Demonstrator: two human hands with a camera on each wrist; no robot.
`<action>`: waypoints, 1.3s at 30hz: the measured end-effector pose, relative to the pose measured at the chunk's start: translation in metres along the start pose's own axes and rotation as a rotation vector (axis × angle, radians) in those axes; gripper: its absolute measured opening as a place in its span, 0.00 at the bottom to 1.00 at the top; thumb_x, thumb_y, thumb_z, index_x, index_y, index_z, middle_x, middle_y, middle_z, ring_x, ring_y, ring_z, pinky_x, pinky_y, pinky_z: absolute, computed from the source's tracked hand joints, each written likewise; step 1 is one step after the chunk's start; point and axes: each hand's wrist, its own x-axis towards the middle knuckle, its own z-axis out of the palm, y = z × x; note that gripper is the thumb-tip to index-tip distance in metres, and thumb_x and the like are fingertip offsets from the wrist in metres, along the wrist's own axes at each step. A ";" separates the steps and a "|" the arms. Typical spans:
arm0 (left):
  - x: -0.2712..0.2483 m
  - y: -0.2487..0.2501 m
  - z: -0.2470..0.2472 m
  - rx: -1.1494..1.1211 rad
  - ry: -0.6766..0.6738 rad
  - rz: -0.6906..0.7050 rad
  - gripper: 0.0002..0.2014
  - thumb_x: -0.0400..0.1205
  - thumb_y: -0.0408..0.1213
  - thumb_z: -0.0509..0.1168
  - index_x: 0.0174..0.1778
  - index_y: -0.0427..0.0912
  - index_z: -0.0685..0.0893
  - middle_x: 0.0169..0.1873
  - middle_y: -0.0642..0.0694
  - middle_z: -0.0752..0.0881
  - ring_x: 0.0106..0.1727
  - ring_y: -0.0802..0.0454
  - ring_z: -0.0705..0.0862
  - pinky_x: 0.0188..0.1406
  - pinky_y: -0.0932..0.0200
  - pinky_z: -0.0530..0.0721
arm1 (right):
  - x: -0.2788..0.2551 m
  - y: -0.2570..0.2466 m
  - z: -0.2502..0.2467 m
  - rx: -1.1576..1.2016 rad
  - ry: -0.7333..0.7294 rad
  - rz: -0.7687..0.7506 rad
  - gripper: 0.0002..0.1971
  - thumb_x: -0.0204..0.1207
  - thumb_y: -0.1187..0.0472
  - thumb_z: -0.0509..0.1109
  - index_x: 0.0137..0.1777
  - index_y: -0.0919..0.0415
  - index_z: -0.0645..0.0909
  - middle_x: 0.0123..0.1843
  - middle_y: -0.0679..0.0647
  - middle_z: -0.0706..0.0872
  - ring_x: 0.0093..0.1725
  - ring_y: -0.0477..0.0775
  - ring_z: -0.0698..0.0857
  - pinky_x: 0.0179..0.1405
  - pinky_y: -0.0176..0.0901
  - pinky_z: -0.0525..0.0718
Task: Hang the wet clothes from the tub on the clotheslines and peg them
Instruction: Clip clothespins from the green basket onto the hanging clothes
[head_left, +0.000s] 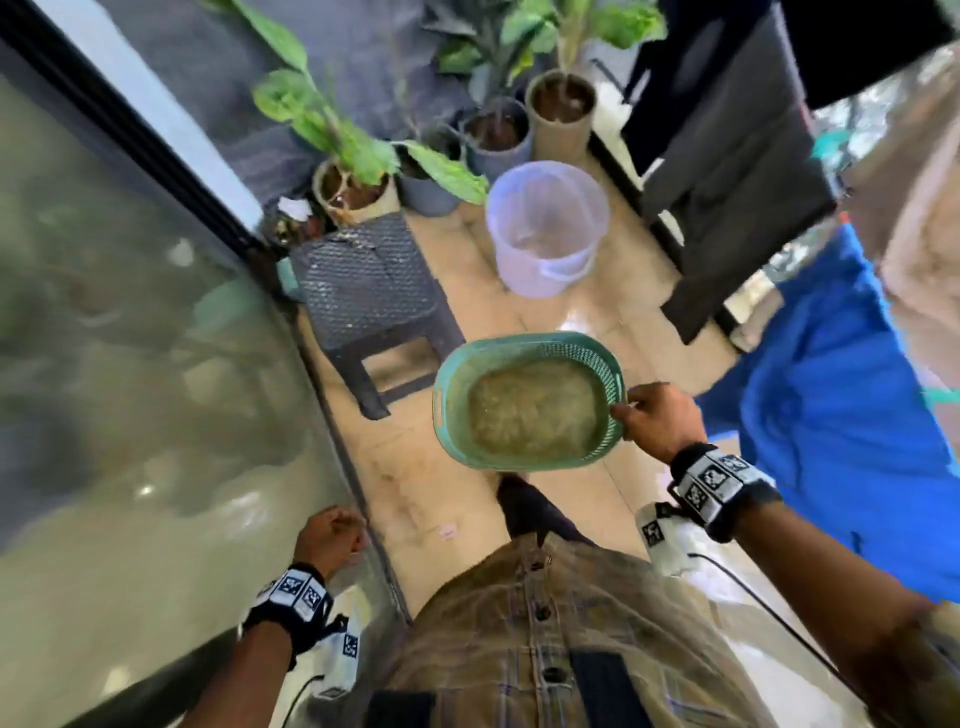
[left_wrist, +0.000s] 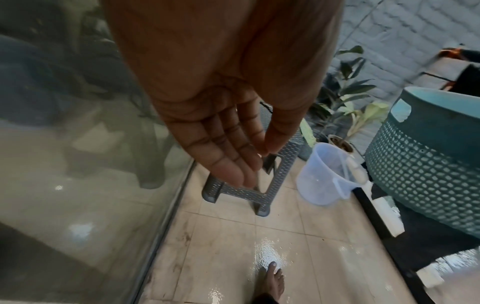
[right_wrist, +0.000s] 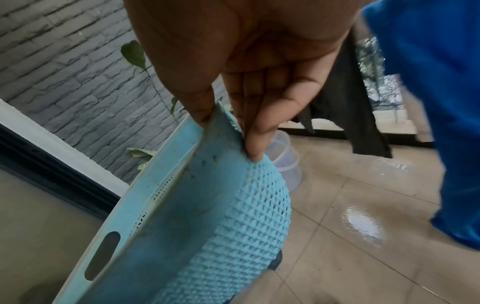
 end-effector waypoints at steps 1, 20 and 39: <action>0.006 0.005 -0.001 -0.024 0.019 -0.026 0.09 0.83 0.27 0.66 0.37 0.38 0.82 0.27 0.39 0.86 0.35 0.41 0.84 0.33 0.54 0.81 | 0.022 -0.015 -0.001 -0.005 -0.015 -0.013 0.14 0.68 0.42 0.63 0.27 0.48 0.80 0.35 0.52 0.90 0.43 0.60 0.87 0.41 0.45 0.80; 0.207 0.150 -0.050 -0.090 0.098 0.027 0.06 0.81 0.27 0.68 0.44 0.43 0.86 0.41 0.39 0.89 0.37 0.43 0.87 0.52 0.40 0.88 | 0.315 -0.283 0.075 -0.089 -0.194 -0.210 0.14 0.68 0.41 0.64 0.42 0.45 0.86 0.31 0.45 0.89 0.44 0.53 0.87 0.45 0.43 0.80; 0.384 0.173 -0.071 -0.205 0.074 0.049 0.20 0.78 0.18 0.67 0.65 0.35 0.77 0.49 0.40 0.85 0.52 0.36 0.86 0.51 0.56 0.79 | 0.401 -0.334 0.168 -0.165 -0.231 -0.245 0.08 0.77 0.46 0.69 0.49 0.47 0.87 0.38 0.46 0.89 0.46 0.54 0.84 0.46 0.40 0.73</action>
